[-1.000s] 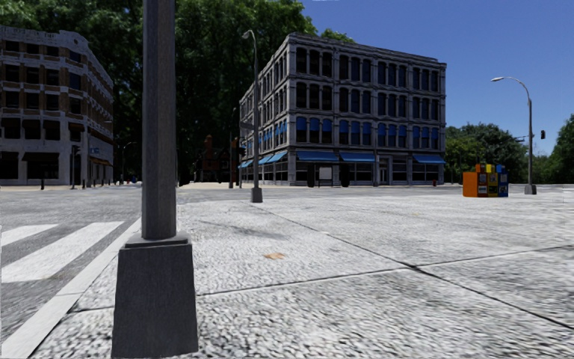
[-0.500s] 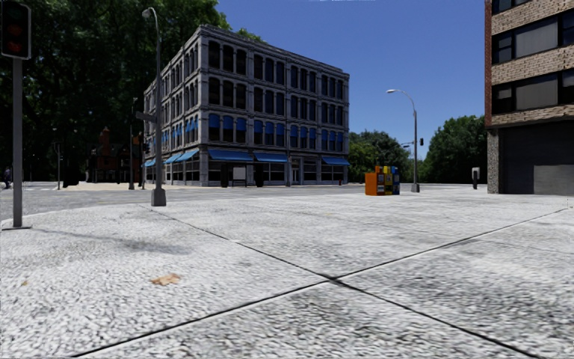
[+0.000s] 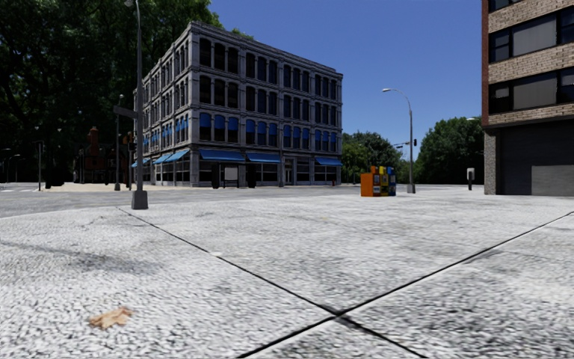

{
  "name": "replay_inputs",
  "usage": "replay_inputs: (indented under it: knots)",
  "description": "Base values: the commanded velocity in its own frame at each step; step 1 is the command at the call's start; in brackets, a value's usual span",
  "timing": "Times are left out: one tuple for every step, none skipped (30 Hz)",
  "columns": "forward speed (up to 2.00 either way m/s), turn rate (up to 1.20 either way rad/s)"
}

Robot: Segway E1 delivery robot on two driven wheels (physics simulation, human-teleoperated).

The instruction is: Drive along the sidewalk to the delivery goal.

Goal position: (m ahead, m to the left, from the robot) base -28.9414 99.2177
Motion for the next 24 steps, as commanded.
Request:
replay_inputs:
  knots:
    - [2.00, 0.25]
    - [2.00, 0.52]
    - [2.00, 0.68]
    - [2.00, 0.82]
    - [2.00, 0.82]
    - [2.00, 0.84]
    - [2.00, 0.85]
    - [2.00, 0.85]
    - [2.00, 0.85]
    - [2.00, 0.85]
    - [2.00, 0.86]
    - [2.00, 0.88]
    - [2.00, 0.90]
    - [2.00, 0.90]
    - [1.97, 0.91]
    - [1.88, 0.91]
    - [1.81, 0.91]
    - [1.81, 0.91]
    - [1.79, 0.91]
    - [1.78, 0.91]
    - [1.78, 0.91]
    - [1.78, 0.91]
    - [1.78, 0.92]
    - [1.78, 0.92]
